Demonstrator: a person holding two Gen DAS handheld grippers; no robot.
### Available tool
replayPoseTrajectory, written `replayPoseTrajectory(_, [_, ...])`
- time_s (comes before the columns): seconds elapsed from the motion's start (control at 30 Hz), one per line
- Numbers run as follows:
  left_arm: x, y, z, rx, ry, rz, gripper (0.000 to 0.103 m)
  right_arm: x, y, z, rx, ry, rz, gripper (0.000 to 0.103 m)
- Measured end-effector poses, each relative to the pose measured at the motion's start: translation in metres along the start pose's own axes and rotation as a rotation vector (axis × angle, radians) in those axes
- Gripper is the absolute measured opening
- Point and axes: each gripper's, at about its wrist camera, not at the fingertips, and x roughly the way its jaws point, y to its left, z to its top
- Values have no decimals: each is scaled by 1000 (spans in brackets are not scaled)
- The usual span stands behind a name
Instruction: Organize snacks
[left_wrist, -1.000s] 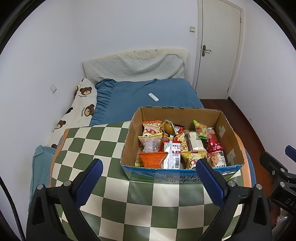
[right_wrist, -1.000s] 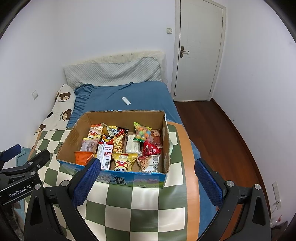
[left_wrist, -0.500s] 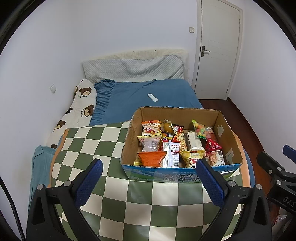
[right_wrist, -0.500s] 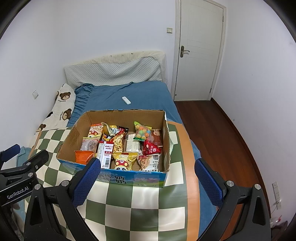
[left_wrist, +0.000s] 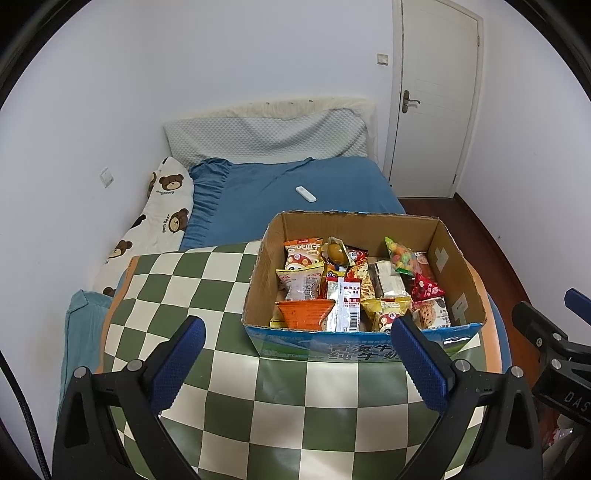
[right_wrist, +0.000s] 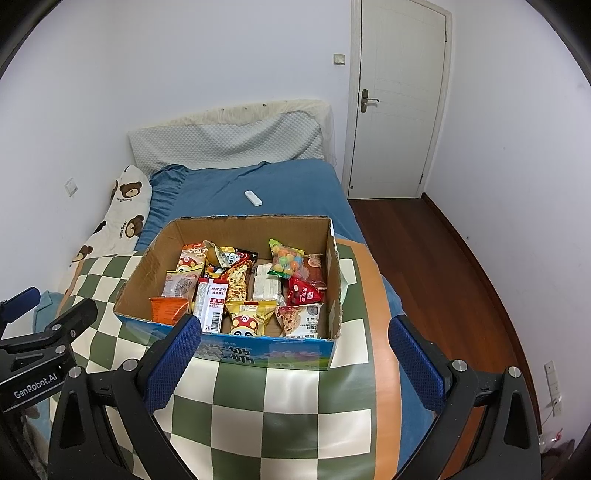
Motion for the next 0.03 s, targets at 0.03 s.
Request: replayPoseTrajectory(0.03, [-1,1,-1,-2,1,-2,103,0,0,0,-1,0,-1,103])
